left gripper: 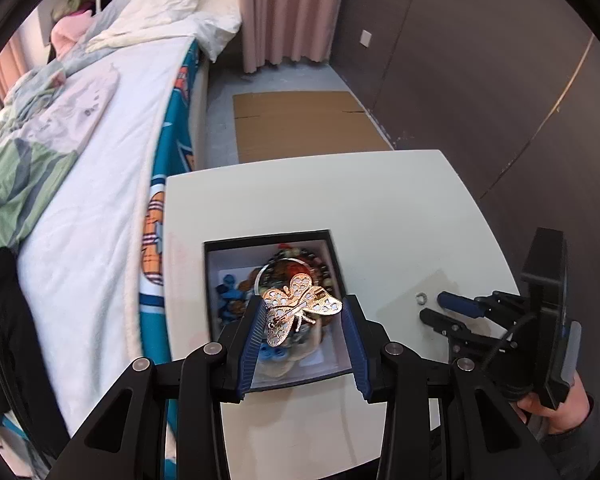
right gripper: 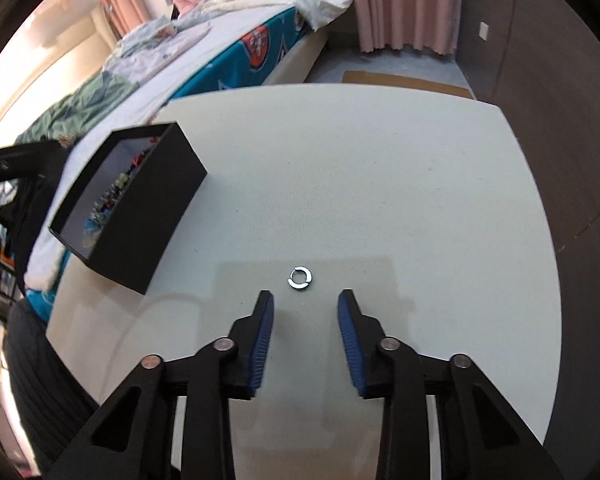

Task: Organize jewelry
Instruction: 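Place the butterfly brooch into the box with the left gripper while the right gripper grasps the small silver ring, then lower the small silver ring into the box and open the right gripper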

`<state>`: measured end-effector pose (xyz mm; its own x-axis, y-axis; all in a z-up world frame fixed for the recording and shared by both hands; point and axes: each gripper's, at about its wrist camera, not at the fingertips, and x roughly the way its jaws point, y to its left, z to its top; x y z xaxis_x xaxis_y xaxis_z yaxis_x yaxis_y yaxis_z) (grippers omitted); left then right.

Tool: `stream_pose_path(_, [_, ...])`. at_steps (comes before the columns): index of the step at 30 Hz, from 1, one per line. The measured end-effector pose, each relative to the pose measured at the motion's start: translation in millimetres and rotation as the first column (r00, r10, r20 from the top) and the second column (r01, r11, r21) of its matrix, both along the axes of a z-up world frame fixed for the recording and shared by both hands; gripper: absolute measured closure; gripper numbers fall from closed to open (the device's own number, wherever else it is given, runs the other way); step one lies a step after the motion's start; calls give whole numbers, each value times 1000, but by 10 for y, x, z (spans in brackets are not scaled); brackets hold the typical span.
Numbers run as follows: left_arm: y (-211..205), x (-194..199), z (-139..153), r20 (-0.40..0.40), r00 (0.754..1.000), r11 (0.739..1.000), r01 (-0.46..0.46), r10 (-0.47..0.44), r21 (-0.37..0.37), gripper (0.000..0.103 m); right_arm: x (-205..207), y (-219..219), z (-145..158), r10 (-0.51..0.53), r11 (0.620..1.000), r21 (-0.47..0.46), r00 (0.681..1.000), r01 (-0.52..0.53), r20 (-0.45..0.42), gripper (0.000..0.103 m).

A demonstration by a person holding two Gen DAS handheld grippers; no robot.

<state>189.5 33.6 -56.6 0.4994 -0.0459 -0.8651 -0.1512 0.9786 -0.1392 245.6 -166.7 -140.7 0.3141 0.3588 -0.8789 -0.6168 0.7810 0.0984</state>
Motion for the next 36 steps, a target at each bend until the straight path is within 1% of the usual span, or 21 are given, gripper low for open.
stream_pose_path(1, [17,-10,-1,-1,1000,1000,-4,4,0,63,-3,14,6,3,1000,-6,1000,-3,13,75])
stream_pose_path(6, [128,-77,-25,-11,1000,1000,-24,24,-8,63,26,77,15,18,999,-29,1000,-17,24,79])
stream_pose_path(8, [137,-98,-47,-21,999,1000,-26,26,-14,63,31,100,18,22,999,-45,999,-20,31,87])
stream_pose_path(9, [134,-108,-51,-21,1000,999,-18,18,-27,63,37,111,21,25,999,-46,999,-23,29,89])
stream_pose_path(13, [110,-128,-37,-13,1000,1000,-5,5,-27,62,77,114,34,15,1000,-27,1000,-15,2,89])
stream_pose_path(15, [149,-111,-51,-20,1000,998,-11,9,-69,62,57,102,56,5,1000,-13,1000,-5,-6,89])
stream_pose_path(17, [194,-90,-56,-22,1000,992,-23,21,-120,60,16,87,101,2,1000,12,1000,-2,-10,89])
stream_pose_path(18, [208,-89,-47,-17,1000,991,-25,23,-133,54,-18,73,138,0,1000,27,1000,0,-10,89])
stream_pose_path(19, [219,-92,-28,-7,1000,990,-26,25,-138,45,-25,79,164,-2,999,34,1000,2,-9,89])
stream_pose_path(21, [223,-102,14,14,1000,991,-26,28,-131,32,-53,71,230,-9,999,52,1000,9,-8,89])
stream_pose_path(22, [232,-116,33,24,999,991,-26,29,-128,31,-68,73,273,-12,998,65,1000,13,-8,89])
stream_pose_path(26, [297,-176,75,39,999,991,-29,34,-130,31,-134,159,462,-2,995,100,1000,2,4,89])
stream_pose_path(33, [518,-326,113,52,997,987,-57,65,-153,31,-302,494,826,63,986,150,997,-69,48,89])
stream_pose_path(36, [599,-401,162,66,995,986,-63,74,-153,31,-366,662,933,93,979,177,994,-100,49,89])
